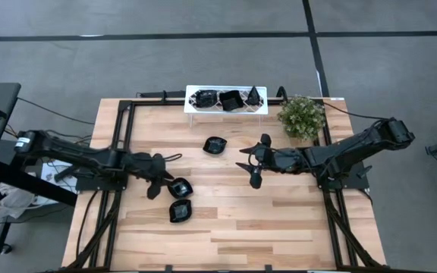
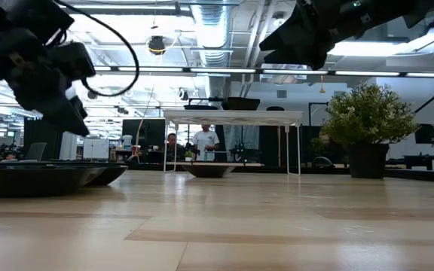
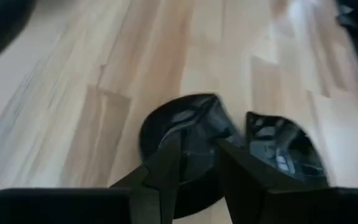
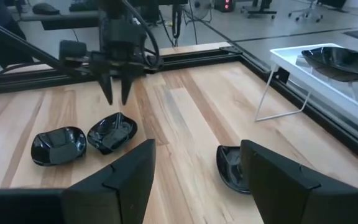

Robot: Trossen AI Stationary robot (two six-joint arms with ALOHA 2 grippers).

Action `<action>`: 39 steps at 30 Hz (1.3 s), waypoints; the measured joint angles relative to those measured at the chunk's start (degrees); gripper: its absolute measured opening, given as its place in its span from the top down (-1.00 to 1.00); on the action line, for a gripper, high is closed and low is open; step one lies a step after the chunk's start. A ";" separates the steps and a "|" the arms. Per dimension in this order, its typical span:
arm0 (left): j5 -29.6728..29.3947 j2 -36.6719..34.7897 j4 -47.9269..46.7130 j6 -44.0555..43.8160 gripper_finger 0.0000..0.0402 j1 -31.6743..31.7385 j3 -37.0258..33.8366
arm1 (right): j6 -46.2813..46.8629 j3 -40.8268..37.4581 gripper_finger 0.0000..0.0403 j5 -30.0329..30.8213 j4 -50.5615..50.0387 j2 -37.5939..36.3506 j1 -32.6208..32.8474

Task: Pick & Place Mini shaped plates
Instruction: Stack the middle leaf-shaped plate on top of the leaf-shaped plates on the shelf

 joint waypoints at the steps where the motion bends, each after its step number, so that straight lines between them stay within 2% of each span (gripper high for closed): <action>1: -0.02 0.75 -0.13 -0.35 0.46 0.35 0.00 | 0.00 0.00 -0.14 -0.08 0.00 0.00 0.00; 13: 1.31 7.82 -0.09 -1.69 0.46 4.53 0.00 | -0.02 0.00 -0.14 -0.14 -0.24 -0.02 0.00; 17: 1.66 8.48 -0.08 -1.85 0.46 4.90 0.02 | 0.00 0.00 -0.14 -0.13 -0.26 -0.02 0.07; 24: 6.40 9.62 -0.07 -1.87 0.46 4.96 0.07 | 0.00 0.00 -0.14 -0.15 -0.26 -0.02 0.07; 32: 6.45 13.89 -0.06 -1.87 0.46 4.96 0.07 | 0.02 0.00 -0.14 -0.15 -0.22 -0.02 0.07; 39: 6.45 14.17 -0.02 -1.67 0.46 4.96 0.07 | 0.02 0.00 -0.14 -0.15 -0.22 -0.02 0.07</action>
